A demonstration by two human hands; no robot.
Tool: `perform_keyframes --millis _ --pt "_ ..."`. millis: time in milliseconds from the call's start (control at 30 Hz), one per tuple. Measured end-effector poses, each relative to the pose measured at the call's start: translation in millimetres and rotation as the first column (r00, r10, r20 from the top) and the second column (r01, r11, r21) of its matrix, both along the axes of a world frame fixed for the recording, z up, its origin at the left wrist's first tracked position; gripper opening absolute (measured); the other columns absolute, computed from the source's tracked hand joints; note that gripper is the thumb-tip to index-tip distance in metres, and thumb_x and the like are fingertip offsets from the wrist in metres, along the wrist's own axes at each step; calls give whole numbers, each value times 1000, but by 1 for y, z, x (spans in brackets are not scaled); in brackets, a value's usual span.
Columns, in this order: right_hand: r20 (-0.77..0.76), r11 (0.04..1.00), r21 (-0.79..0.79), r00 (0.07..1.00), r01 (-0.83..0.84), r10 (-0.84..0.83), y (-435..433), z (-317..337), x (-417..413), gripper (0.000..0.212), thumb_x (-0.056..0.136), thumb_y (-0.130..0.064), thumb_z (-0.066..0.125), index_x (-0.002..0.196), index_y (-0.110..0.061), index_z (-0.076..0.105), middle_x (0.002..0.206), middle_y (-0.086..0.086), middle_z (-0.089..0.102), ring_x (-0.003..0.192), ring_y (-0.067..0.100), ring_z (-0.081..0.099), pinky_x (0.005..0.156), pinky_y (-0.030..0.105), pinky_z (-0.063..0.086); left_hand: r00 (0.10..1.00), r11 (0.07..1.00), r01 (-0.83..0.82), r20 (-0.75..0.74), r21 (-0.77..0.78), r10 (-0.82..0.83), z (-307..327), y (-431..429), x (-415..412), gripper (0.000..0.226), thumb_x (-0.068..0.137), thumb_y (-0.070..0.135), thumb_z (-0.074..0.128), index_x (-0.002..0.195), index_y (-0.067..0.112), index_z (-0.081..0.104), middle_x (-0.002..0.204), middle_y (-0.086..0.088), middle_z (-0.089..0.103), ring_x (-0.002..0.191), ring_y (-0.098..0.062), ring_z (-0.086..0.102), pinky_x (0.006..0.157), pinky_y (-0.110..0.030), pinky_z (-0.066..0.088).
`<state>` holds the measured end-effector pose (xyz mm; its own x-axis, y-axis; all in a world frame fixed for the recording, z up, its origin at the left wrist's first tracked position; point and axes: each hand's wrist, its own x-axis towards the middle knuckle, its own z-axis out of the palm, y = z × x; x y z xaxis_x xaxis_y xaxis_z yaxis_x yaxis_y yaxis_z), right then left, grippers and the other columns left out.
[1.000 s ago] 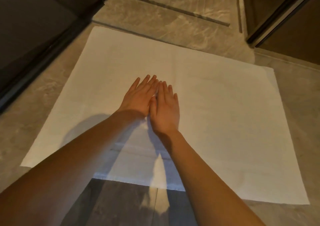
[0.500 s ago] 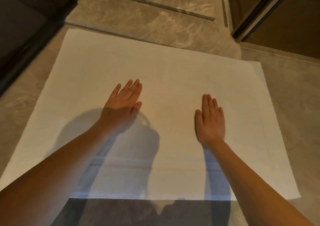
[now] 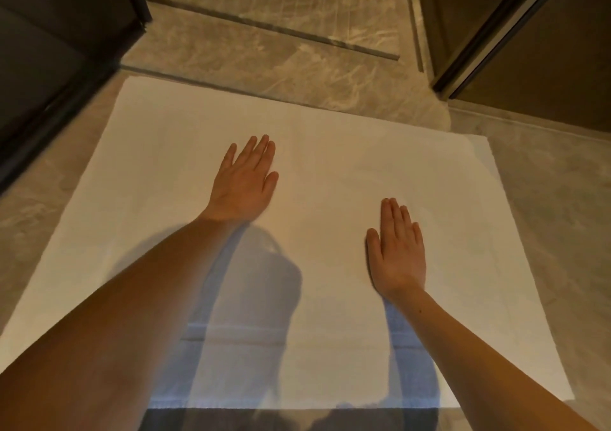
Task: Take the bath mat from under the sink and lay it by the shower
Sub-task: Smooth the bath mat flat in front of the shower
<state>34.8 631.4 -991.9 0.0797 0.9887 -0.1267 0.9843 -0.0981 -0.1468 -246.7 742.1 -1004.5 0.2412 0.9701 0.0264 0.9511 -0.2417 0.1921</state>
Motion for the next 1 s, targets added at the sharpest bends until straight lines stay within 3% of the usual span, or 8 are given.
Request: perform_keyframes --millis 133,233,367,467,567,700,833,1000 --pt "-39 998 -41 998 53 -55 4 10 -10 60 104 -35 17 157 -15 -2 165 1 -4 151 16 -8 123 36 -3 1000 1000 -9 7 24 8 -2 -1 -1 59 101 37 20 155 14 18 163 -1 15 150 -16 10 121 -41 3" --pt "-189 995 47 979 88 -77 25 23 -46 58 104 -27 26 156 -9 8 165 7 7 151 21 1 123 34 -1 1000 1000 -4 3 29 4 0 -1 0 59 100 37 21 155 14 20 163 -1 17 149 -16 12 121 -41 4" --pt "-332 980 120 924 -159 190 90 31 -141 54 105 -28 29 156 -12 19 163 6 18 151 22 8 122 35 3 999 999 4 -50 32 -2 -1 0 -1 62 98 36 19 155 13 18 162 -2 16 149 -17 11 121 -42 5" --pt "-301 963 68 915 -259 267 135 21 -170 53 106 -32 22 156 -18 17 164 0 16 151 19 6 122 36 2 998 999 12 -61 30 -10 -4 1 0 66 94 39 20 155 14 19 162 -1 19 150 -16 10 120 -42 5" --pt "-139 958 48 947 -284 288 141 2 -129 55 105 -39 18 157 -23 11 164 -5 10 151 17 2 121 35 0 999 999 -15 -49 51 17 -9 2 -1 63 96 39 15 155 15 20 162 1 18 149 -14 12 121 -40 4" --pt "-42 992 66 993 -106 109 139 -5 -31 58 103 -41 19 157 -22 11 164 -2 11 151 19 5 121 38 3 1000 999 -21 -22 38 22 -14 4 -2 62 97 41 17 155 19 15 163 4 12 149 -11 8 121 -38 0" --pt "-33 997 63 998 -54 57 139 -2 28 58 103 -44 18 157 -22 12 164 -1 12 151 19 6 121 37 5 1000 997 -15 21 72 14 -13 1 -4 60 99 40 21 155 19 21 162 4 18 149 -11 13 121 -37 3" --pt "-32 994 78 996 -77 80 139 -2 29 59 104 -43 21 157 -19 13 164 1 13 151 21 7 121 39 6 1000 998 -23 9 66 22 -9 1 -1 61 97 39 21 154 18 24 161 3 20 148 -13 16 120 -38 5"
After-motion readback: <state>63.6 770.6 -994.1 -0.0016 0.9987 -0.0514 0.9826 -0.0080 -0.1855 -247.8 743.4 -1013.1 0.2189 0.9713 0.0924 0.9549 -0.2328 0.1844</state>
